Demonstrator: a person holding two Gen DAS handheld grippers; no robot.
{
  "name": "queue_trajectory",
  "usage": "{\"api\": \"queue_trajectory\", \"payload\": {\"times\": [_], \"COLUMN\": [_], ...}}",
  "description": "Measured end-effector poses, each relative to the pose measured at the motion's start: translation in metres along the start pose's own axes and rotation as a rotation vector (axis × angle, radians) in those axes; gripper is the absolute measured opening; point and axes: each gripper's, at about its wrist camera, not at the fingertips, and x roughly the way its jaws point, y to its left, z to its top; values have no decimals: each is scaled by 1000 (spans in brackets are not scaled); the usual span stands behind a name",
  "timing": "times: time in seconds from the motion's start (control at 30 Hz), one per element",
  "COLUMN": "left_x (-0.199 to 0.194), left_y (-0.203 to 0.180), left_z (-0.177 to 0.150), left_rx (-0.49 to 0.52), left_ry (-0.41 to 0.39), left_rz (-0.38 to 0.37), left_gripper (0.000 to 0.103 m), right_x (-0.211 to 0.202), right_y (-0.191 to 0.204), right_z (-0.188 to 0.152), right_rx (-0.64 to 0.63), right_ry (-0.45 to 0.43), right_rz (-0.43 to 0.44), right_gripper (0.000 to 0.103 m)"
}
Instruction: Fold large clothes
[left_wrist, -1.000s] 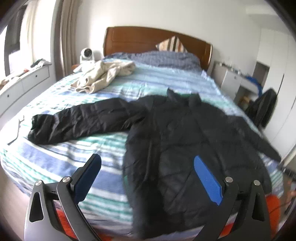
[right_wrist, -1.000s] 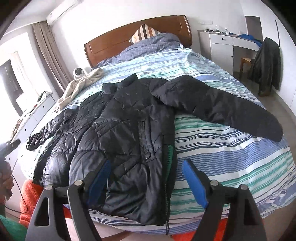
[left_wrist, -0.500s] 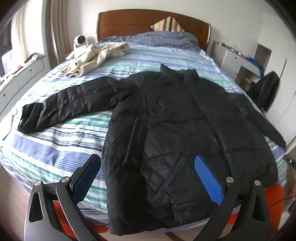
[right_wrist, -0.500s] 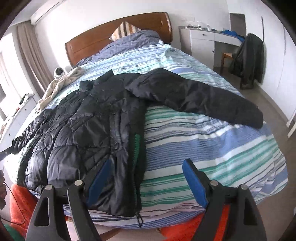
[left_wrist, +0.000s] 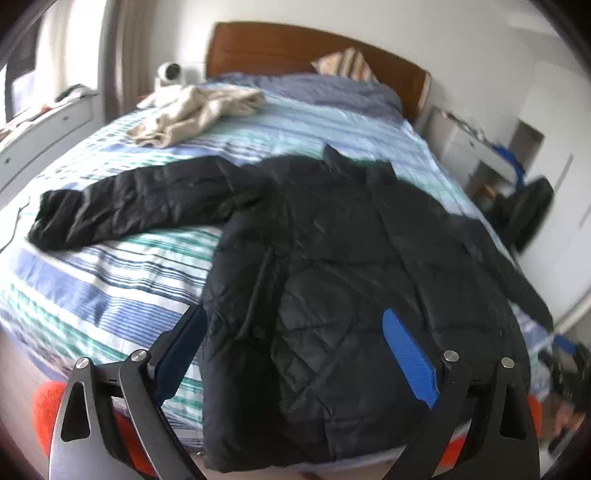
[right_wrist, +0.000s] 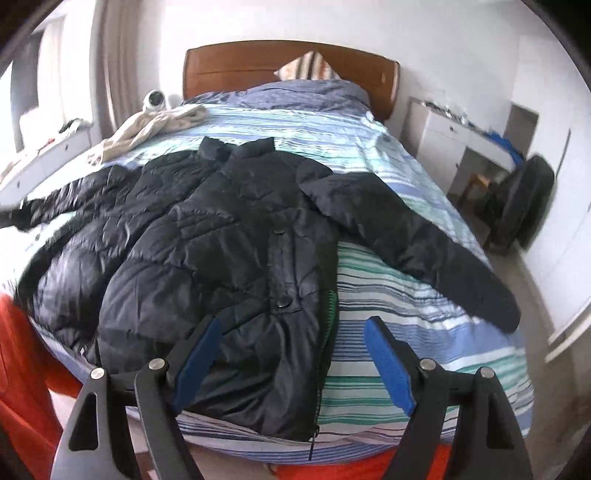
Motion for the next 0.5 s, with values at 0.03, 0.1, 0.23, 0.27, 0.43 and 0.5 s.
{"api": "queue_trajectory", "payload": {"times": [0.03,0.1,0.23,0.27,0.43,0.5], "left_x": [-1,-5,-17,-20,-26,-24], "left_y": [0,-2,-10,-13,-27,-30], "left_z": [-1,-3,-11,-12,-16,-16], "left_rx": [-4,1,49,63,147,168], "left_ry": [-14,-44,-112,-123,-115,-95], "left_rz": [-1,5,17,17,13,10], "left_gripper": [98,98,99,99,99,99], "right_x": [-2,-4,-13,-16,-18,-12], "right_y": [5,11,19,21,31,34], "right_z": [0,0,8,11,26,30], "right_rx": [-18,-38,-65,-68,-62,-75], "right_ry": [-7,-9,-44,-63,-141,-148], "right_rz": [-8,-22,-44,-47,-25,-28], "right_gripper": [82,82,82,82,82,82]}}
